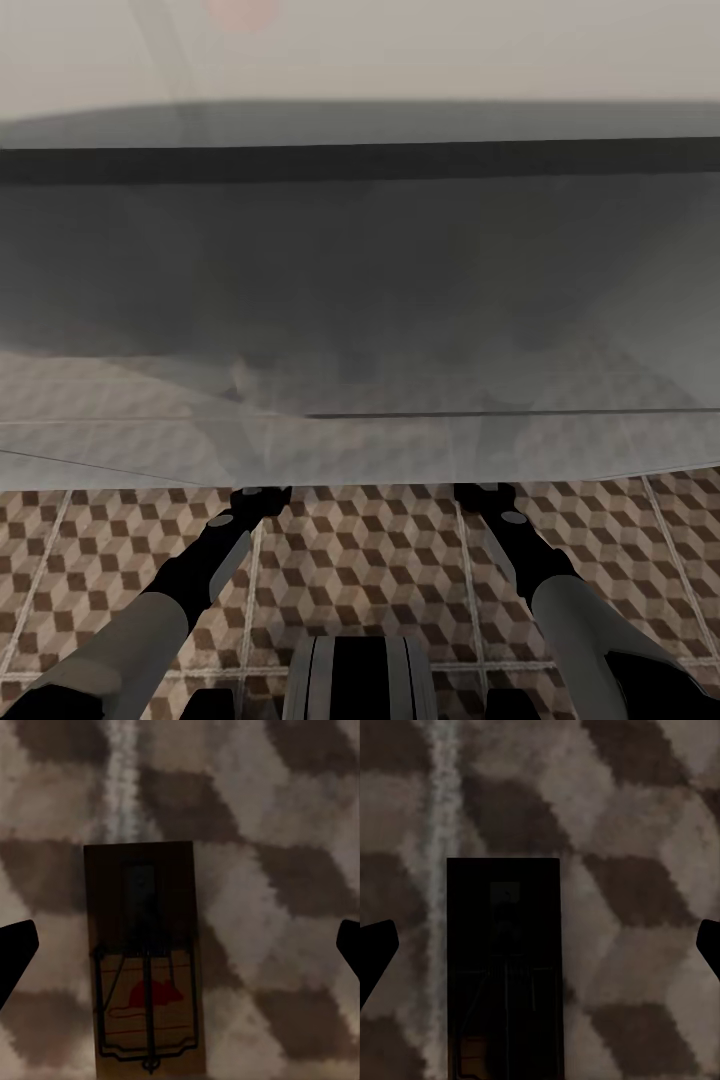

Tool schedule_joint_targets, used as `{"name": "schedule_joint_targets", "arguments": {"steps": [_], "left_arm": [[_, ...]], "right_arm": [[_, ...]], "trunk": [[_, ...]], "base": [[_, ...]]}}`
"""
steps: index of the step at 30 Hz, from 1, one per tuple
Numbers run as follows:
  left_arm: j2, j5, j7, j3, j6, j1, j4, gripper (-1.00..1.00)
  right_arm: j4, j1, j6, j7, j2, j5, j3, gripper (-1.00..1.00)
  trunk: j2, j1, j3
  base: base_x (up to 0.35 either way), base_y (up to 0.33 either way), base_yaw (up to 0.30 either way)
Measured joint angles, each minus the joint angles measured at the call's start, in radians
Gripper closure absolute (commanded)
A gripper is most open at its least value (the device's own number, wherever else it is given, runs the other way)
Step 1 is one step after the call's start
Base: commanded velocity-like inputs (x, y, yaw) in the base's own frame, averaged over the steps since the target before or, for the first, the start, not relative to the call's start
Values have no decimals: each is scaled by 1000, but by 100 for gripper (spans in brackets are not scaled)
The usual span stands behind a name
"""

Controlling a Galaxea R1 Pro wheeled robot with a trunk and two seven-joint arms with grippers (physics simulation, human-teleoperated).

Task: Take the four mousetraps from the cabinet in the bathroom and place them on the bathroom floor. Make sure all four end up on the same floor surface, and ensure that at least two of them are either under or directly next to the same bathroom sink.

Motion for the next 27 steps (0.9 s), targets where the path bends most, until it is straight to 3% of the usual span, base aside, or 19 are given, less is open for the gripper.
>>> {"name": "schedule_joint_targets", "arguments": {"steps": [13, 27], "left_arm": [[-1, 1, 5, 0, -5, 0, -5, -100], [-1, 2, 16, 0, -4, 0, -6, -100]], "right_arm": [[0, 0, 0, 0, 0, -1, 0, -100], [0, 0, 0, 0, 0, 0, 0, -100]], "trunk": [[0, 0, 0], [0, 1, 0]], "base": [[-24, 0, 0], [-296, 0, 0]]}}
